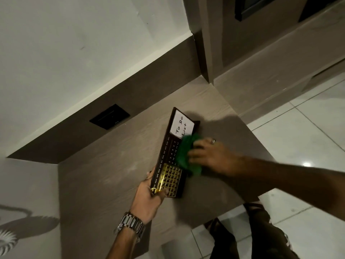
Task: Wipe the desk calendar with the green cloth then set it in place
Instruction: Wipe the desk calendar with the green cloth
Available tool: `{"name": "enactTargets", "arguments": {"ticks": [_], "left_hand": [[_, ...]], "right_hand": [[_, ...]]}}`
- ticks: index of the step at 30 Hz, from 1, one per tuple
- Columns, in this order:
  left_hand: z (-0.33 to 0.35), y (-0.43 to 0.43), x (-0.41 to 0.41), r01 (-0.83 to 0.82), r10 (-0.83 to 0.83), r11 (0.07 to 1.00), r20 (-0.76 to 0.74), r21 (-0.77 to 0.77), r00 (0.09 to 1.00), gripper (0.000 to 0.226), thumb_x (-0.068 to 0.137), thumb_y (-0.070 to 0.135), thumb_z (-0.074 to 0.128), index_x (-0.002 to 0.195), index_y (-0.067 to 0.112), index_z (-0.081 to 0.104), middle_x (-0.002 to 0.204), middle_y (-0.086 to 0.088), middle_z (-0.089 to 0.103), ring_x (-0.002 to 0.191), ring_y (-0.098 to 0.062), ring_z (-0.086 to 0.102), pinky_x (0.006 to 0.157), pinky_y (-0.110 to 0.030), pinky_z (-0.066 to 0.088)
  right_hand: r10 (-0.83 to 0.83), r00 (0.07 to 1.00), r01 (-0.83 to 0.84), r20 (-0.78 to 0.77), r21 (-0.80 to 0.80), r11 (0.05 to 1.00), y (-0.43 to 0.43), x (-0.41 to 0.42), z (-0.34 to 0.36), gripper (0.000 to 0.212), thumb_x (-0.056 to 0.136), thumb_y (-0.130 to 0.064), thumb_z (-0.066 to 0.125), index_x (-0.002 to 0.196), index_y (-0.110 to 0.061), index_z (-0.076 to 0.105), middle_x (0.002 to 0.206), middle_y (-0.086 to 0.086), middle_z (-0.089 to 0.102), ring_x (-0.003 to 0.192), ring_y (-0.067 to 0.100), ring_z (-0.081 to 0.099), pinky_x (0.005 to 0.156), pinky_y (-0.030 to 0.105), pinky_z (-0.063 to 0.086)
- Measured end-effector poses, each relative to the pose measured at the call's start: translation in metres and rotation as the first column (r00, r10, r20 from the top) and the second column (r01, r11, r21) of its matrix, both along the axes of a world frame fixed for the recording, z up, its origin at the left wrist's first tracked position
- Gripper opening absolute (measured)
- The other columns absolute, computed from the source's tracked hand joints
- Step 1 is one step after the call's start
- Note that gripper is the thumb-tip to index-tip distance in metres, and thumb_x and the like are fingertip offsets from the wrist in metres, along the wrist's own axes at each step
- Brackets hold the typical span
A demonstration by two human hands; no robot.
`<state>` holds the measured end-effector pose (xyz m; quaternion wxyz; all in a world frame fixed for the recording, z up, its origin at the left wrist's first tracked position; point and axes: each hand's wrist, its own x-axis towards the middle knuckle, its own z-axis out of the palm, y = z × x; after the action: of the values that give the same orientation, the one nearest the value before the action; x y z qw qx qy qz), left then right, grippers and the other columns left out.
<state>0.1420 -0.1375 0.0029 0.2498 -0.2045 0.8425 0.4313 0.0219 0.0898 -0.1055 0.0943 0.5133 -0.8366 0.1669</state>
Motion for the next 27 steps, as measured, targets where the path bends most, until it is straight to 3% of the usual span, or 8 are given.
{"name": "enactTargets", "arguments": {"ticks": [3, 7, 10, 15, 22, 24, 26, 27], "left_hand": [[0.001, 0.0, 0.001, -0.009, 0.009, 1.0, -0.008, 0.009, 1.0, 0.031, 0.09, 0.01, 0.064, 0.111, 0.032, 0.057, 0.113, -0.021, 0.063, 0.063, -0.016, 0.06, 0.046, -0.018, 0.043], [0.0, 0.002, 0.0, 0.017, -0.017, 1.0, -0.043, -0.009, 0.999, 0.029, 0.09, 0.011, 0.065, 0.1, 0.037, 0.06, 0.098, -0.002, 0.064, 0.053, -0.007, 0.055, 0.043, -0.014, 0.041], [-0.001, 0.002, 0.001, 0.011, -0.013, 0.999, -0.063, -0.03, 0.998, 0.027, 0.09, 0.011, 0.065, 0.095, 0.037, 0.061, 0.091, -0.002, 0.065, 0.049, -0.004, 0.054, 0.041, -0.015, 0.04], [-0.004, 0.002, 0.004, -0.057, 0.055, 0.997, -0.038, -0.05, 0.998, 0.022, 0.09, 0.012, 0.065, 0.11, 0.022, 0.061, 0.081, -0.01, 0.069, 0.059, -0.021, 0.059, 0.05, -0.029, 0.048], [-0.004, 0.003, 0.003, -0.013, 0.005, 0.988, -0.055, -0.154, 0.998, 0.048, 0.086, 0.026, 0.07, 0.129, 0.018, 0.052, 0.092, -0.002, 0.067, 0.059, -0.004, 0.066, 0.046, -0.015, 0.048], [0.004, 0.004, 0.001, -0.019, 0.008, 0.988, -0.074, -0.152, 0.997, 0.058, 0.078, 0.041, 0.073, 0.129, 0.024, 0.051, 0.104, 0.007, 0.065, 0.074, -0.002, 0.067, 0.057, -0.016, 0.055], [0.012, 0.005, -0.003, -0.04, 0.02, 0.978, -0.098, -0.205, 0.995, 0.084, 0.069, 0.056, 0.069, 0.141, 0.026, 0.039, 0.134, 0.011, 0.055, 0.112, -0.009, 0.062, 0.088, -0.026, 0.057], [0.016, 0.005, -0.007, -0.054, 0.024, 0.962, -0.115, -0.266, 0.993, 0.099, 0.067, 0.06, 0.067, 0.15, 0.023, 0.029, 0.152, 0.005, 0.041, 0.134, -0.018, 0.048, 0.107, -0.036, 0.046]], "right_hand": [[-0.193, 0.975, 0.189, 0.113, 0.042, 0.981, 0.013, -0.043, 0.021, 0.048, 0.069, -0.017, 0.063, 0.116, -0.024, 0.067, 0.123, 0.002, 0.065, 0.112, 0.033, 0.051, 0.078, 0.047, 0.049], [-0.292, 0.945, 0.294, 0.148, 0.004, 0.956, -0.002, -0.019, 0.025, 0.039, 0.076, -0.019, 0.07, 0.114, -0.024, 0.07, 0.122, 0.002, 0.066, 0.111, 0.033, 0.055, 0.085, 0.045, 0.045], [-0.144, 0.978, 0.156, 0.149, -0.077, 0.985, -0.017, 0.042, 0.01, 0.041, 0.064, -0.022, 0.083, 0.104, -0.026, 0.074, 0.116, 0.0, 0.069, 0.106, 0.033, 0.059, 0.079, 0.042, 0.049], [0.122, 0.971, -0.126, 0.206, 0.009, 0.992, -0.029, 0.107, -0.011, 0.049, 0.07, -0.04, 0.068, 0.118, -0.035, 0.058, 0.126, -0.01, 0.057, 0.117, 0.024, 0.043, 0.089, 0.039, 0.033], [0.28, 0.938, -0.292, 0.206, 0.029, 0.956, -0.013, 0.103, 0.01, 0.045, 0.081, -0.033, 0.069, 0.125, -0.038, 0.059, 0.134, -0.018, 0.055, 0.121, 0.021, 0.041, 0.093, 0.033, 0.036], [0.264, 0.927, -0.27, 0.265, -0.017, 0.963, -0.003, 0.1, 0.024, 0.051, 0.08, -0.029, 0.066, 0.129, -0.035, 0.056, 0.137, -0.015, 0.053, 0.122, 0.023, 0.043, 0.093, 0.035, 0.04], [0.23, 0.912, -0.198, 0.339, -0.128, 0.972, 0.008, 0.098, 0.035, 0.054, 0.079, -0.023, 0.065, 0.131, -0.03, 0.057, 0.14, -0.011, 0.052, 0.122, 0.023, 0.046, 0.093, 0.035, 0.042], [0.2, 0.903, -0.136, 0.381, -0.188, 0.973, 0.014, 0.095, 0.04, 0.055, 0.078, -0.019, 0.065, 0.132, -0.027, 0.057, 0.141, -0.009, 0.051, 0.122, 0.022, 0.046, 0.094, 0.035, 0.042]]}}
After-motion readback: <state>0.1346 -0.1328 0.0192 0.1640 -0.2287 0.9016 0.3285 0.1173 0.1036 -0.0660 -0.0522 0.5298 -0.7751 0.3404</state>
